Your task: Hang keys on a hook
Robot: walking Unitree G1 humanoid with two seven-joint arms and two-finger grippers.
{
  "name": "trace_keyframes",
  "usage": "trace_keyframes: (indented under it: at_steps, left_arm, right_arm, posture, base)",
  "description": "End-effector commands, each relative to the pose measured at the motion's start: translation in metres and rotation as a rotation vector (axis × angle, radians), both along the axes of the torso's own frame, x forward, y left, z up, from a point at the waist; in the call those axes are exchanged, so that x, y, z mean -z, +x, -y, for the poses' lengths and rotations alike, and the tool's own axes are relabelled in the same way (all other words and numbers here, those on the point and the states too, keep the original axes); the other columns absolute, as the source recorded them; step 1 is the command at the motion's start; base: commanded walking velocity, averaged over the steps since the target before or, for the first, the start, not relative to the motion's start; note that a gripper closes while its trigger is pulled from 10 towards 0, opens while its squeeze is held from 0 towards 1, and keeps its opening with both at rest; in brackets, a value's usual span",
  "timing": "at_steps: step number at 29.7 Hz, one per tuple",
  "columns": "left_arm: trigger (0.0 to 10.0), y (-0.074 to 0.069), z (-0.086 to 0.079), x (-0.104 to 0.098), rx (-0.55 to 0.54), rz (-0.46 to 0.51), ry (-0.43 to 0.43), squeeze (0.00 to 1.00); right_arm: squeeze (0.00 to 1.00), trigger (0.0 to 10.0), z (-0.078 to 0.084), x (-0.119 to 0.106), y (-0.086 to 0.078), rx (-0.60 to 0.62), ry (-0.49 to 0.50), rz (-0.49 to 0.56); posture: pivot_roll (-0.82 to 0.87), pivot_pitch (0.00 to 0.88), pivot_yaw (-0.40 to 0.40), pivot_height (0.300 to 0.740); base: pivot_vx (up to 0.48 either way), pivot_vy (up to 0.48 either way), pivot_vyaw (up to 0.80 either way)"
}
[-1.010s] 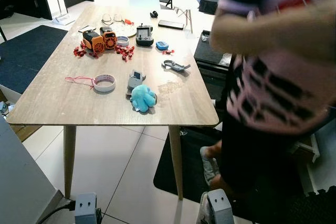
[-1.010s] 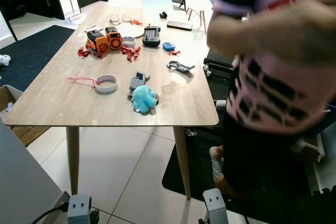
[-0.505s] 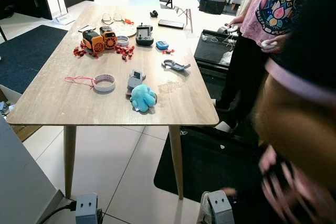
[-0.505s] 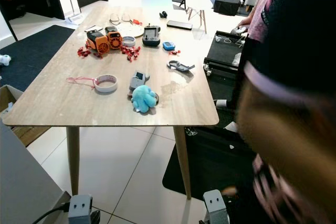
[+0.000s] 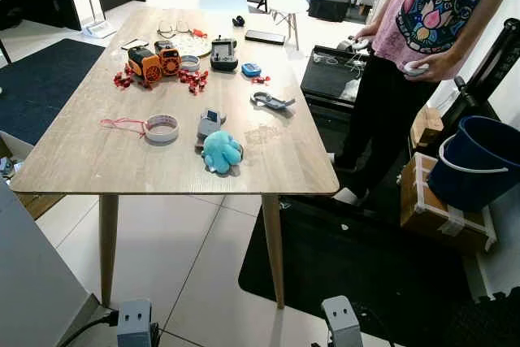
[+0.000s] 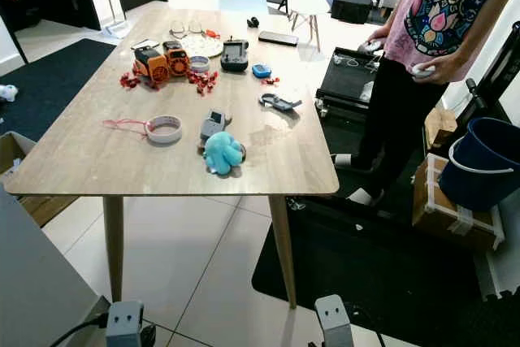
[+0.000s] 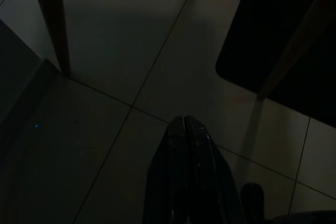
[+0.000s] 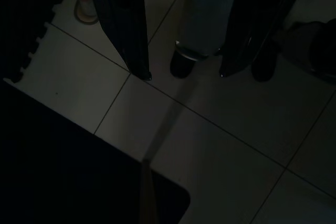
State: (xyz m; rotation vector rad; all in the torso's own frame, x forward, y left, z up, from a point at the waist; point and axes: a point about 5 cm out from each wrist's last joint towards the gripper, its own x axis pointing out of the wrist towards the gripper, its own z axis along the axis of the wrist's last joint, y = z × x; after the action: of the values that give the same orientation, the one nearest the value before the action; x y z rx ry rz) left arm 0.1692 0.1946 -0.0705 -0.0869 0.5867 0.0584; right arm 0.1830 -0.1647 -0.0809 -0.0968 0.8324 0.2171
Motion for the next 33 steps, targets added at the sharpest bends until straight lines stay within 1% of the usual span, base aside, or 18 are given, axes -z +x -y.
trace_keyframes:
  at_steps: [1,18,33]
  left_arm:
    - [10.0,-0.0004,-0.0010,0.0000,0.020,-0.001,0.013,0.00]
    - [10.0,0.0029,0.0005,-0.0014,0.035,0.007,0.015,0.00]
    - [10.0,0.0040,-0.0007,-0.0013,0.046,-0.003,0.019,0.00]
  right_arm:
    - [0.00,10.0,0.0008,0.0021,-0.0036,0.005,-0.006,-0.016]
    - [0.00,10.0,0.0004,-0.0002,0.0008,0.011,-0.008,0.001]
    - [0.00,10.0,-0.0005,0.0004,-0.0003,0.021,-0.005,0.000]
  posture:
    - [0.08,0.046,-0.058,0.740]
    - [0.08,0.040,-0.051,0.740]
    - [0.06,0.038,-0.041,0.740]
  base:
    - [0.000,0.000,0.00]
    - [0.000,0.000,0.00]
    - [0.000,0.000,0.00]
